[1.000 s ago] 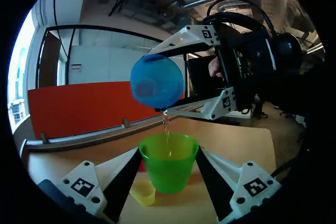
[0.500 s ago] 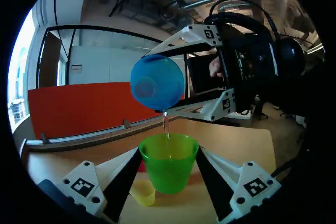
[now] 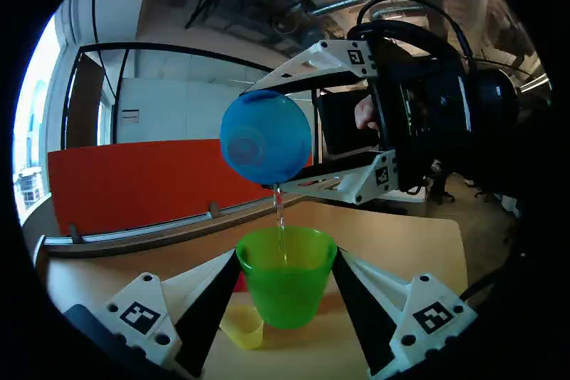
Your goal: Pour water
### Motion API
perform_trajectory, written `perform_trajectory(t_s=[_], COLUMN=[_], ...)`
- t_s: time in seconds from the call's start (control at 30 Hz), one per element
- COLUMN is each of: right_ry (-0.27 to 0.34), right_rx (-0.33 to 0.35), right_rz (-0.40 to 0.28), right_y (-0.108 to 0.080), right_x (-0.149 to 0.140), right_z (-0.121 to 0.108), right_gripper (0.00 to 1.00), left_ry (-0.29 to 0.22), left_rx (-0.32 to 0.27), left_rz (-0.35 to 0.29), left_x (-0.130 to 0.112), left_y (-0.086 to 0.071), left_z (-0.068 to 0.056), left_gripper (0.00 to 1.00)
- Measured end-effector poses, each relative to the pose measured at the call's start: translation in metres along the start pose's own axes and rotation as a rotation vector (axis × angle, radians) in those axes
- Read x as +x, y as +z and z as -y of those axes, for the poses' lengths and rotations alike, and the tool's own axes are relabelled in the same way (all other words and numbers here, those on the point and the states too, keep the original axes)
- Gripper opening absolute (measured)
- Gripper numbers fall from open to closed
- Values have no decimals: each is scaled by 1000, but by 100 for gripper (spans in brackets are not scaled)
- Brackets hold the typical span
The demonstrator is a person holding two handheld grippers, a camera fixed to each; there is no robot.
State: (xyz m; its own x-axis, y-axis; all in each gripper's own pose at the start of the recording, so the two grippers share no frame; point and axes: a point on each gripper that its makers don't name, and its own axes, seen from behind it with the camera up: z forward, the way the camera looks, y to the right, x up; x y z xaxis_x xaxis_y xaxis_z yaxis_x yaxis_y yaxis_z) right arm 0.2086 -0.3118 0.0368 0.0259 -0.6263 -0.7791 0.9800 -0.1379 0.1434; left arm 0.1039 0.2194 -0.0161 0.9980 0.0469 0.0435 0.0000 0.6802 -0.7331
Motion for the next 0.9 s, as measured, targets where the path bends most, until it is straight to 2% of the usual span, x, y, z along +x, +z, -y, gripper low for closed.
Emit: perform_trajectory(t_s=[0.9], right_ry=[-57], right_rx=[3], right_rz=[2], right_y=[-8], right_x=[20], right_z=[5], right_gripper=[90], left_ry=[-1], left_rx=[3], left_rz=[-6], left_x=[4], left_y=[-2], left_z=[1], left_gripper=[87])
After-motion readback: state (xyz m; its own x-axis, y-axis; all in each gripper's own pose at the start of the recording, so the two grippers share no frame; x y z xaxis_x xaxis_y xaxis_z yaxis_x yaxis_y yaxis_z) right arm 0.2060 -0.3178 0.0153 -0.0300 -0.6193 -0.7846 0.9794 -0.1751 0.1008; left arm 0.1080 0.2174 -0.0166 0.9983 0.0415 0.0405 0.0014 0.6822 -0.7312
